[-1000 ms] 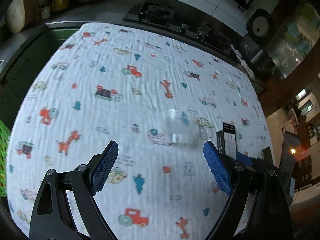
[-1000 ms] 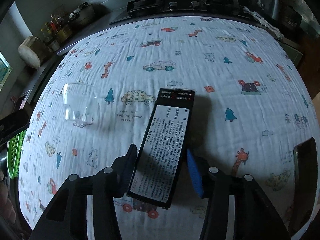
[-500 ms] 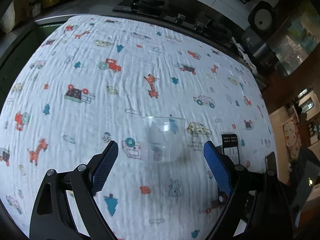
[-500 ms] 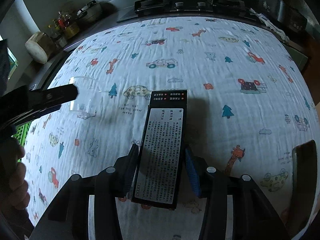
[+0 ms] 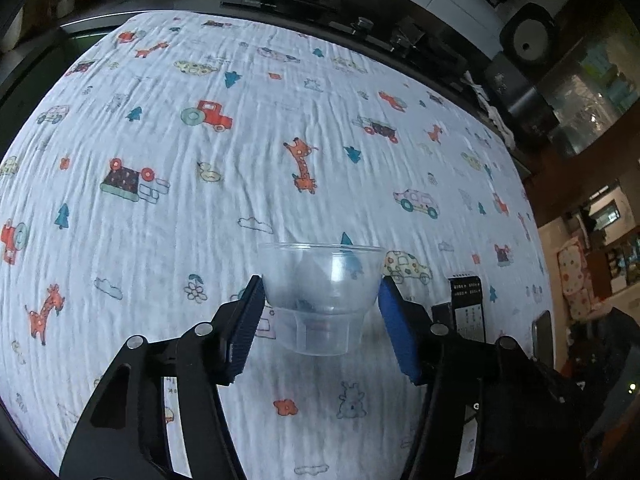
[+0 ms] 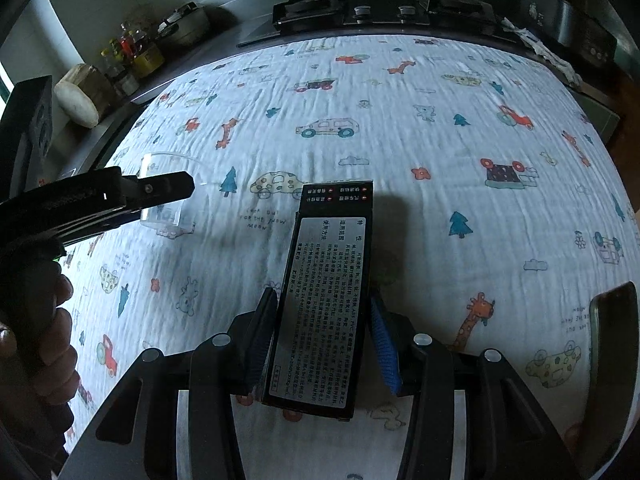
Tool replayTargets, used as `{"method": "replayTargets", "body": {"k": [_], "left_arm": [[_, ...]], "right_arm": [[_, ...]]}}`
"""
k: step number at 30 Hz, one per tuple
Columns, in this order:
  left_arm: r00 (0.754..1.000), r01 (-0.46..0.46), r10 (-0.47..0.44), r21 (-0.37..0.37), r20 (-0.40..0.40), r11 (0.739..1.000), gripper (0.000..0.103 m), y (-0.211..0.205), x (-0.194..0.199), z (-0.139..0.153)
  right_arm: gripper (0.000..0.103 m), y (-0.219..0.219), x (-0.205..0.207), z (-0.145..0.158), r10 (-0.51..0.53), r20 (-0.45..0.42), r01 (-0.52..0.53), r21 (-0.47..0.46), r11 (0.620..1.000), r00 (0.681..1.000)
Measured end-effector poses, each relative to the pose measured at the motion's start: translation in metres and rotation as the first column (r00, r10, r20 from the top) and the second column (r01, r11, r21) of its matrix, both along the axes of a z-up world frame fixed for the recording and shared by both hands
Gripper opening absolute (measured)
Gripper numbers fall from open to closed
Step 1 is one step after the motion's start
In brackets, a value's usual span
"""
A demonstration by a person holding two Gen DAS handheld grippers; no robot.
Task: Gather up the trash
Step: 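Grasp the black-and-white box with the right tool while the left tool grasps the clear cup, then carry the clear cup and black box over the green basket with both tools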
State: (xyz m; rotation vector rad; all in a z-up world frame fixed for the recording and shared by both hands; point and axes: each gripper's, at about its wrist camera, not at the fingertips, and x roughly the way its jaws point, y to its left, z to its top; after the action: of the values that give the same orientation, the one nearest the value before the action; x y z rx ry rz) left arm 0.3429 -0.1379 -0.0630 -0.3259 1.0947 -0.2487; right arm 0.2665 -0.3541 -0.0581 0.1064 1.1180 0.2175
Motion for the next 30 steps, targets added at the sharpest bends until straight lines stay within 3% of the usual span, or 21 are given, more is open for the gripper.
{"method": "replayTargets", "body": {"k": [11, 20, 30], "left_arm": [[0.996, 0.019, -0.022, 0.034, 0.082, 0.999, 0.057, 0.021, -0.028, 0.034], [0.988, -0.038, 0.031, 0.038, 0.151, 0.999, 0.057, 0.082, -0.073, 0.073], [0.967, -0.149, 0.13, 0.069, 0.221, 0.986, 0.057, 0.167, -0.12, 0.102]], "right_arm": [[0.044, 0.02, -0.019, 0.011, 0.033, 0.013, -0.033, 0.046, 0.998, 0.999], [0.044, 0.062, -0.039, 0.037, 0.096, 0.056, -0.1, 0.062, 0.993, 0.994], [0.044, 0.138, -0.062, 0.058, 0.216, 0.097, -0.223, 0.066, 0.973, 0.971]]}}
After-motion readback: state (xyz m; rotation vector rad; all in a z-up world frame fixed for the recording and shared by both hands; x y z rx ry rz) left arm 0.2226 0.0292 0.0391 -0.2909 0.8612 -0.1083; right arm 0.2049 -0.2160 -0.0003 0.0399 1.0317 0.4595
